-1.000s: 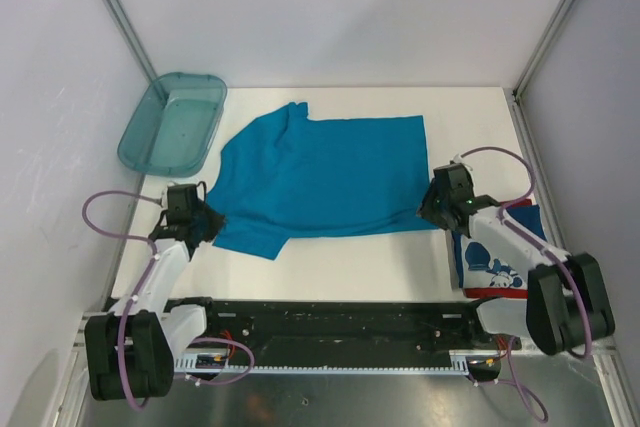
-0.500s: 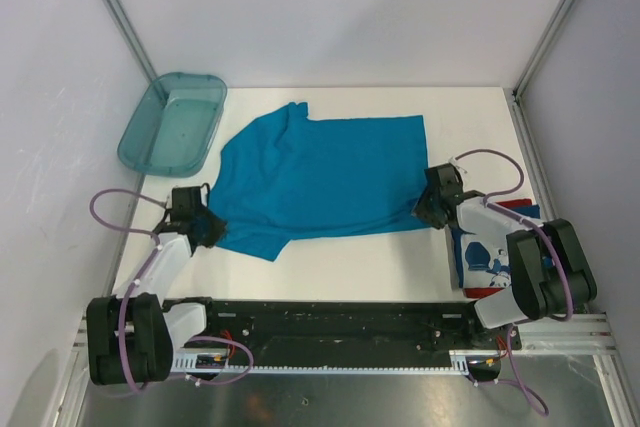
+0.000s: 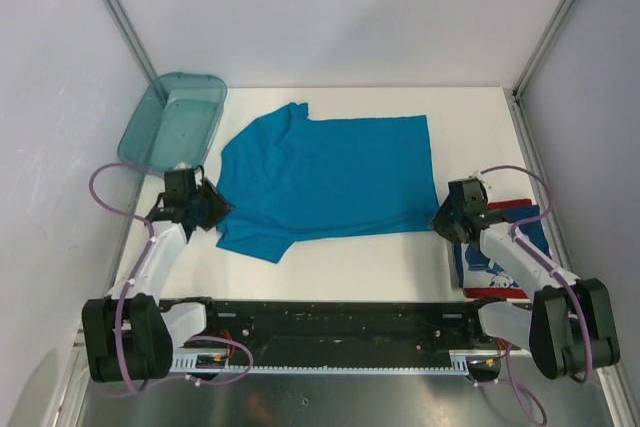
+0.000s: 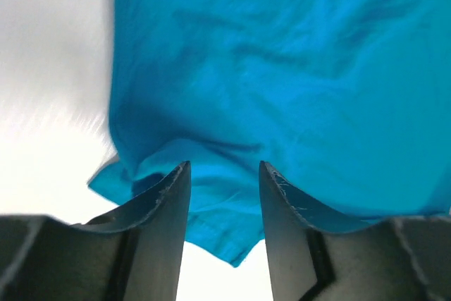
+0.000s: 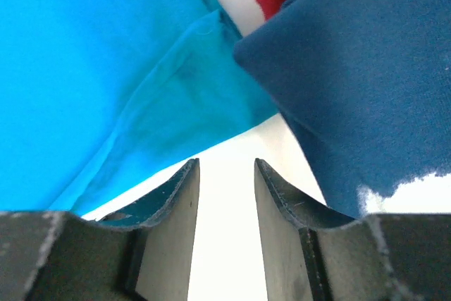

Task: Fold and stack the t-shirts
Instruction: Flatten out the tshirt

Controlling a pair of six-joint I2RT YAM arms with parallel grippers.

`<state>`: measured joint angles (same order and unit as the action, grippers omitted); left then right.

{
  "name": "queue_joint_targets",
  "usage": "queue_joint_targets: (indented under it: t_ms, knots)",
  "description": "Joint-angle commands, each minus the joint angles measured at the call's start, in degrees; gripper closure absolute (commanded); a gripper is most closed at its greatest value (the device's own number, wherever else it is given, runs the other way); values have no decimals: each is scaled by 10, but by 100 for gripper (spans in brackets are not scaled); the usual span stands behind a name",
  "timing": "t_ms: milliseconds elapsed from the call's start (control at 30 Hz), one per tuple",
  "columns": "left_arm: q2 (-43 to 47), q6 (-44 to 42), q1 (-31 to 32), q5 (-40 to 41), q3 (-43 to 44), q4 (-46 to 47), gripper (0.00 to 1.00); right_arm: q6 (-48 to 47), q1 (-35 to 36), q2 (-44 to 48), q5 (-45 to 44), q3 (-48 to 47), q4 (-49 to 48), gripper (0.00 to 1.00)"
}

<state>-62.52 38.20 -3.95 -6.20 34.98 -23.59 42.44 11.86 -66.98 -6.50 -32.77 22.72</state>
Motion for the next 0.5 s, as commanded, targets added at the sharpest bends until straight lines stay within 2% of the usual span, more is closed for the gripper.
queue_joint_targets:
  t_ms: [0, 167, 300, 467]
  knots:
    - [3, -76, -3, -33, 102, -1, 49, -6, 16, 45, 16, -12, -6, 58]
    - [-118, -153, 46, -1, 266, -1, 48, -21, 61, 13, 2, -64, -53, 57]
    - [-275, -213, 94, 52, 417, 0, 53, -34, 68, -49, 12, -117, -93, 57]
    - [-476, -247, 105, 72, 609, 0, 54, -54, 70, -122, 27, -175, -115, 57]
